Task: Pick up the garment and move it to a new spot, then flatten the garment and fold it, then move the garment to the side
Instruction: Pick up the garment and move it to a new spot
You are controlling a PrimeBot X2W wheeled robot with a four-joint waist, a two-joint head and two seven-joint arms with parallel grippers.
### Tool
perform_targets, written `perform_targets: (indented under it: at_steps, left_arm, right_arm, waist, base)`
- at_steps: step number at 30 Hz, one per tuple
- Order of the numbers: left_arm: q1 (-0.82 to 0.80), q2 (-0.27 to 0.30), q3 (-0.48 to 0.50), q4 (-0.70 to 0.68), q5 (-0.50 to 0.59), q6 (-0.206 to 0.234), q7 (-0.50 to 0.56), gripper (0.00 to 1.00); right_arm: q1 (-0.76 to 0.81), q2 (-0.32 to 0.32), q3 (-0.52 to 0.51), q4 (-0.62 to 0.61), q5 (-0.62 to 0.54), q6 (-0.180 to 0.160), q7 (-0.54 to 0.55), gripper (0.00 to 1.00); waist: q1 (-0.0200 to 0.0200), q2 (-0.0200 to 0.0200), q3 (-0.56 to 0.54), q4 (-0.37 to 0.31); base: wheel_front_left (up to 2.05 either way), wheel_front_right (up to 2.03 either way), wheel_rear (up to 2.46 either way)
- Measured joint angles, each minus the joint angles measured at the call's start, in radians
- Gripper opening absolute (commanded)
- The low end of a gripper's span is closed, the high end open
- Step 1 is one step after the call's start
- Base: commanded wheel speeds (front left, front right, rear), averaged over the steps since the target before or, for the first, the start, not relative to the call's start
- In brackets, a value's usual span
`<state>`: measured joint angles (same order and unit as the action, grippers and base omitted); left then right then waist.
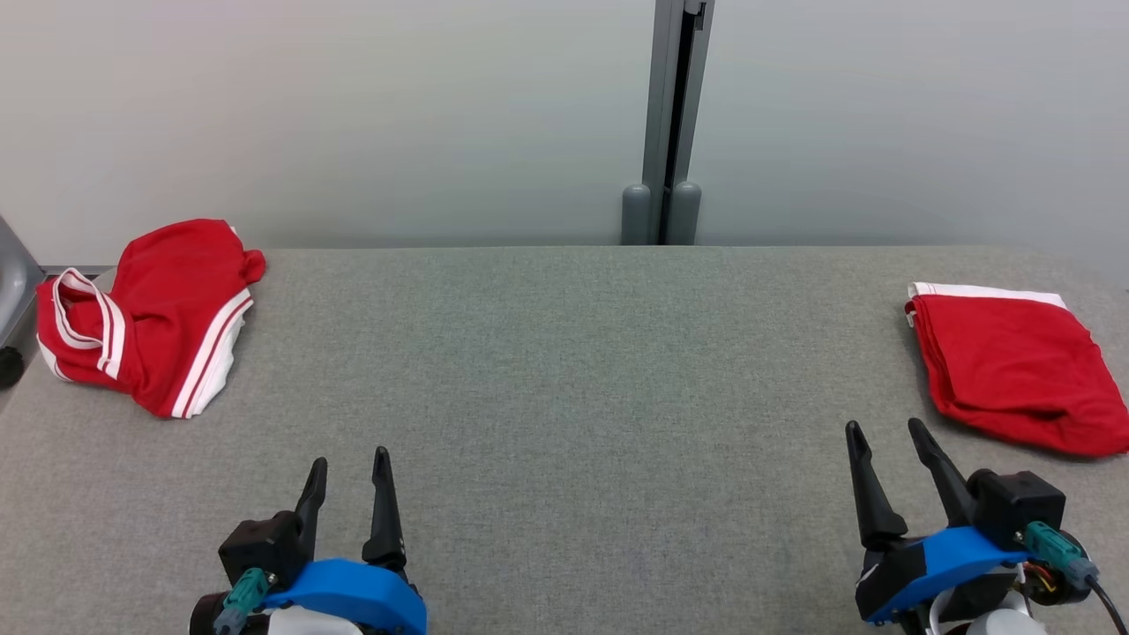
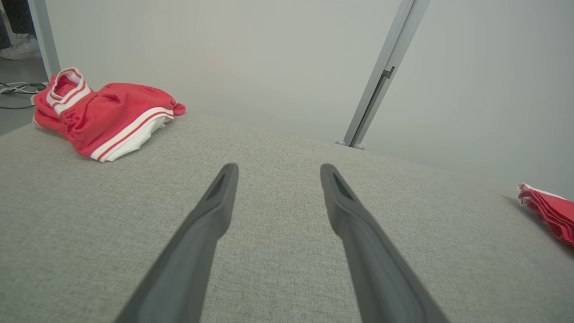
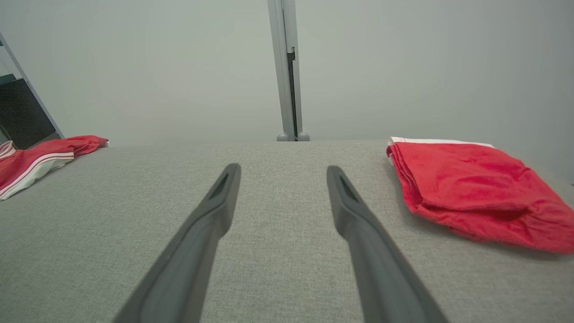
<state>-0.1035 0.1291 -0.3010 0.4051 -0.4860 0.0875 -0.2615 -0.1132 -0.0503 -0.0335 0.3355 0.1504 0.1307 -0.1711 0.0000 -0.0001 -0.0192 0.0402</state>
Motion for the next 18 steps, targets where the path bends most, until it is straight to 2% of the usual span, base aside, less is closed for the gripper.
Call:
perform_targets:
  at_steps: [11,18]
  left_arm:
    - [-0.002,-0.001,-0.007,0.004,-0.007,0.0,0.0,1.0]
    - [-0.015,-0.003,-0.014,0.002,-0.007,0.001,0.0,1.0]
  right_arm:
    - [0.026,0.0,-0.007,-0.036,-0.003,0.0,0.022,1.0]
    - [0.034,0.0,-0.013,-0.038,0.001,0.0,0.02,1.0]
  waist:
    - [0.0,0.0002,-0.001,0.018]
    - [0.0,0.0002,-0.017,0.108]
  base:
    - [0.0,0.0,0.0]
    - [0.0,0.0,0.0]
